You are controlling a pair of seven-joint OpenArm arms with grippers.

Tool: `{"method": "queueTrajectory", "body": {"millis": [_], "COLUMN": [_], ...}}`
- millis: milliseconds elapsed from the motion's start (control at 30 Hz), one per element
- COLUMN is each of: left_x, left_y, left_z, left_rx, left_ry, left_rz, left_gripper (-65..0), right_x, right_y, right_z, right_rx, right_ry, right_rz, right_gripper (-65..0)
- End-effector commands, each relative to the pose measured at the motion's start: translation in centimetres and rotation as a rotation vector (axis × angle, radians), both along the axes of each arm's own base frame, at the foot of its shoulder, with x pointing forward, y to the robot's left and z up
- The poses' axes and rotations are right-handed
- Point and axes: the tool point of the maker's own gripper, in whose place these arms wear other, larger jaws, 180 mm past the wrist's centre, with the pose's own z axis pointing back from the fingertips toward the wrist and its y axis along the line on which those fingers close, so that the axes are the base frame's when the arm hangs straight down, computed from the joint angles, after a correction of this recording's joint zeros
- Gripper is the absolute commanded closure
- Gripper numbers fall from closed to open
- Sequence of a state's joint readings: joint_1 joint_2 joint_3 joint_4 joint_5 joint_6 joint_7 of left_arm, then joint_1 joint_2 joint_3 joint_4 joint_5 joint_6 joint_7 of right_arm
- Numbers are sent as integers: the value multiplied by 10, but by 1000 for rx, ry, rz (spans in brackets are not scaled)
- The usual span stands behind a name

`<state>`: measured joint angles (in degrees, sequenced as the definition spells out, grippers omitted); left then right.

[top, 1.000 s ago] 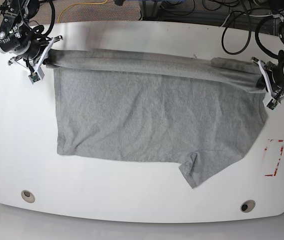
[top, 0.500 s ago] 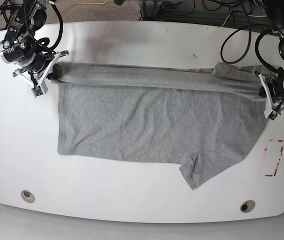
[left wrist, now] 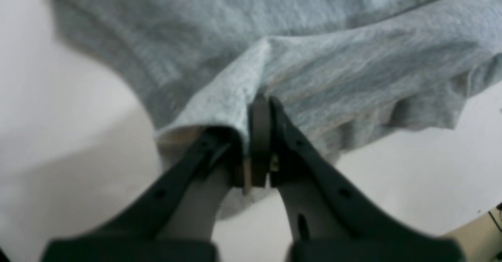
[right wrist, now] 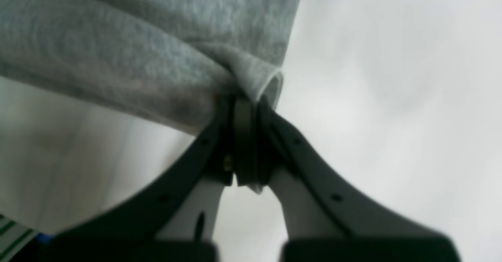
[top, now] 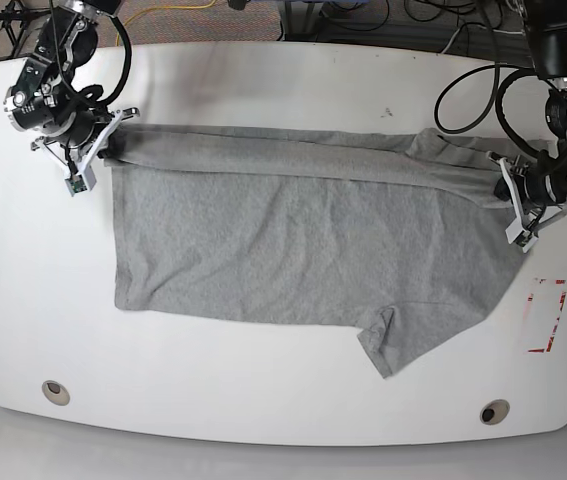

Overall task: Fold the T-shirt properly
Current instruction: 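Open both grippers and release the shirt's collar-side edge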

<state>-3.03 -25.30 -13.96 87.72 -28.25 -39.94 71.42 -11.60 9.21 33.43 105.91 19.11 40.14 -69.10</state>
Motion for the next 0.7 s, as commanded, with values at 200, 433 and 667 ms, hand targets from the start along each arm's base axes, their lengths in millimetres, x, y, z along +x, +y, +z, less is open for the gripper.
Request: {"method": "queueTrajectory", "body": {"millis": [200, 433, 667], "left_x": [15, 21, 30], "left_y": [8, 5, 15], "left_z": [2, 4, 17], "left_rx": [14, 21, 10], "left_ry": [8, 4, -39], "left_rz": [-3, -24, 21], "left_gripper": [-42, -344, -514], "right_x": [12, 14, 20], "right_y": [-8, -8, -6], "right_z": [1, 7, 41], "right_rx": [4, -7, -76], "right_ry": [-39, -60, -152], "right_rz": [-18, -14, 23], "right_gripper": [-141, -472, -620]}}
